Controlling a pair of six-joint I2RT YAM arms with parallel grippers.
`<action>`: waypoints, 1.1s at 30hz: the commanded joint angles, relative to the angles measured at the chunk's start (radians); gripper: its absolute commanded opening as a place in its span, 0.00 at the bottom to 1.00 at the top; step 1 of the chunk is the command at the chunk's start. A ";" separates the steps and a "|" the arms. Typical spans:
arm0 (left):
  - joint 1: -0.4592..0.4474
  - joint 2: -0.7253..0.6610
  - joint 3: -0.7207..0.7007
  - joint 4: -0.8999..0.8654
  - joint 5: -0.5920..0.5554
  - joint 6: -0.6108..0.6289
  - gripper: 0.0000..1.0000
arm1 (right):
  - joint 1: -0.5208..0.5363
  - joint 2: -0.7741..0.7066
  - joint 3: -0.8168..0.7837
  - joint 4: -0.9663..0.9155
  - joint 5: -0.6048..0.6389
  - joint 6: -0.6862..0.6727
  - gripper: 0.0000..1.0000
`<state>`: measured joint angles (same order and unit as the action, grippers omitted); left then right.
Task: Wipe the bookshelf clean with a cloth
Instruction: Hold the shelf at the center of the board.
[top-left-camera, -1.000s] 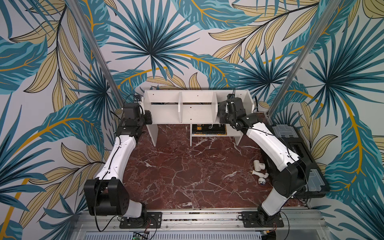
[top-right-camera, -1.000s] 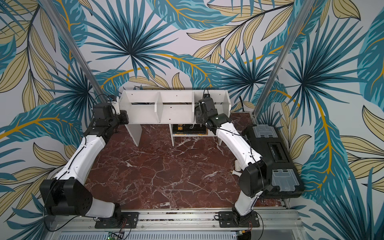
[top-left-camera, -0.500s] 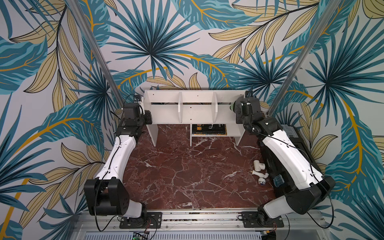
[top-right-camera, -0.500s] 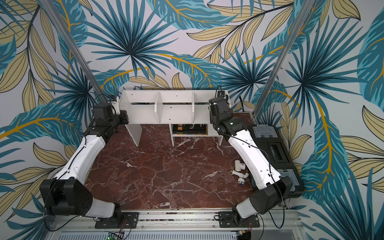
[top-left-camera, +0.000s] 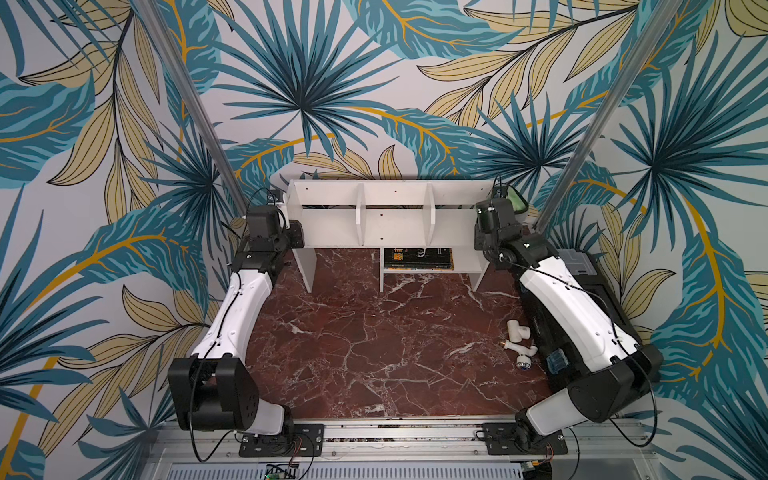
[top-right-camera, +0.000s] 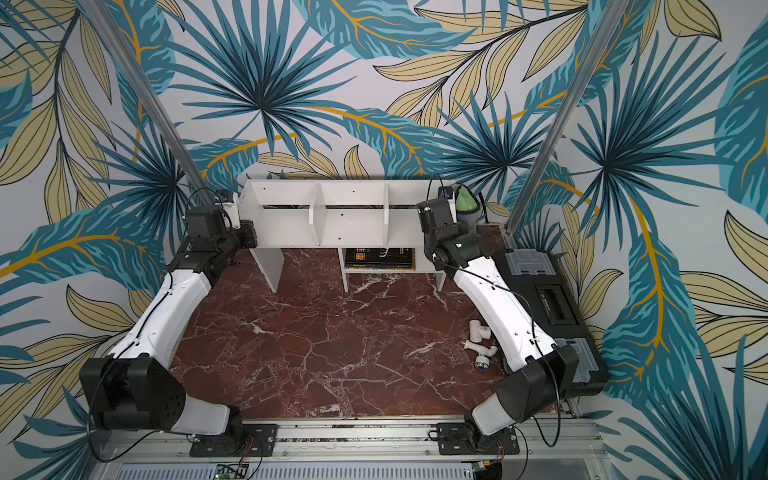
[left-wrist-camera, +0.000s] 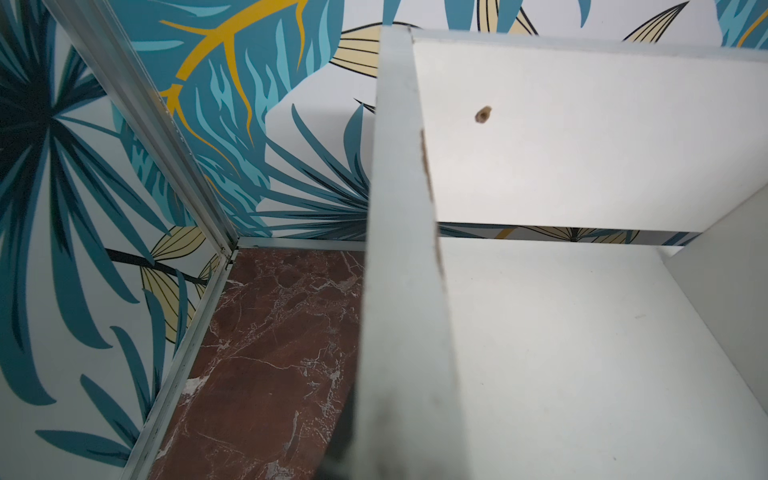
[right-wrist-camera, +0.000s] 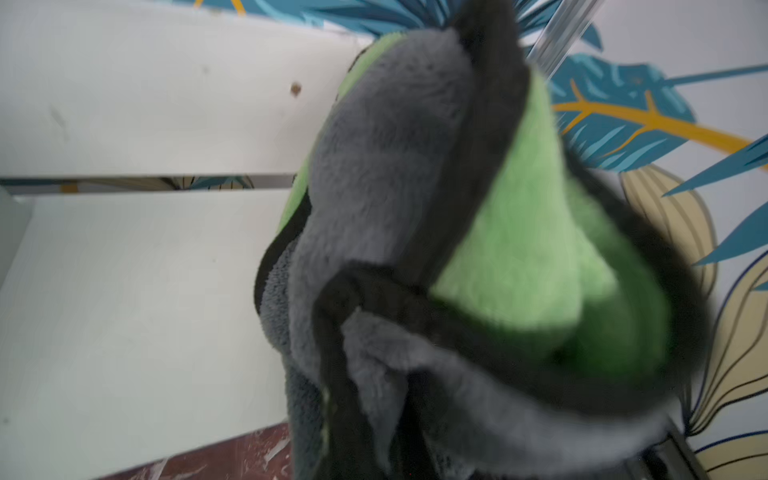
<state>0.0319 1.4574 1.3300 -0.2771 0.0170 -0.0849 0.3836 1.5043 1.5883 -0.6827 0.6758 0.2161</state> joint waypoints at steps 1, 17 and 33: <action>0.034 0.043 0.014 -0.071 -0.043 -0.090 0.00 | 0.001 -0.139 -0.112 0.023 -0.162 0.116 0.00; 0.035 0.047 0.011 -0.070 -0.047 -0.088 0.00 | 0.032 0.110 0.059 0.136 -0.450 0.169 0.00; 0.035 0.053 0.011 -0.071 -0.038 -0.086 0.00 | -0.037 0.192 0.167 0.034 -0.220 0.062 0.00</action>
<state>0.0345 1.4643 1.3361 -0.2771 0.0231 -0.0822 0.3458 1.6432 1.6844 -0.6239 0.4305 0.3191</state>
